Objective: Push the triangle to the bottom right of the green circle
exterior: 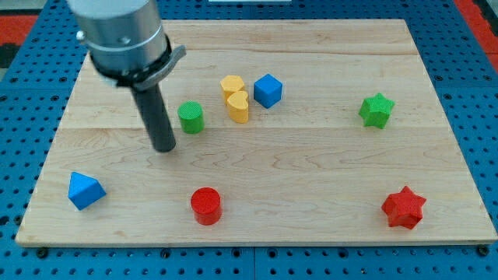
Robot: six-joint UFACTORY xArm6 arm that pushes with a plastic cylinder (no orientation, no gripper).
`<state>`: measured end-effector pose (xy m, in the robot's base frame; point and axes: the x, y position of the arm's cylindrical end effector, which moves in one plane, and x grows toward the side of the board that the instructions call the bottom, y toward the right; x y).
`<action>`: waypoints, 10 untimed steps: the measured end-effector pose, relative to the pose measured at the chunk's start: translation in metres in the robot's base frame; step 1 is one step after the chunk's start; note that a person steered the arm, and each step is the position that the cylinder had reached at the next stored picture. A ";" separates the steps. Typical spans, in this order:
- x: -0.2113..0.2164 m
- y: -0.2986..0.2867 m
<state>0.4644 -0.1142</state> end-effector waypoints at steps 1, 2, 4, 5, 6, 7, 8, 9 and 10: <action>-0.007 0.026; 0.063 -0.016; 0.133 -0.148; 0.089 -0.128; 0.038 -0.025; 0.037 0.057; 0.070 -0.022; 0.098 -0.105; 0.106 -0.152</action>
<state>0.5707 -0.2667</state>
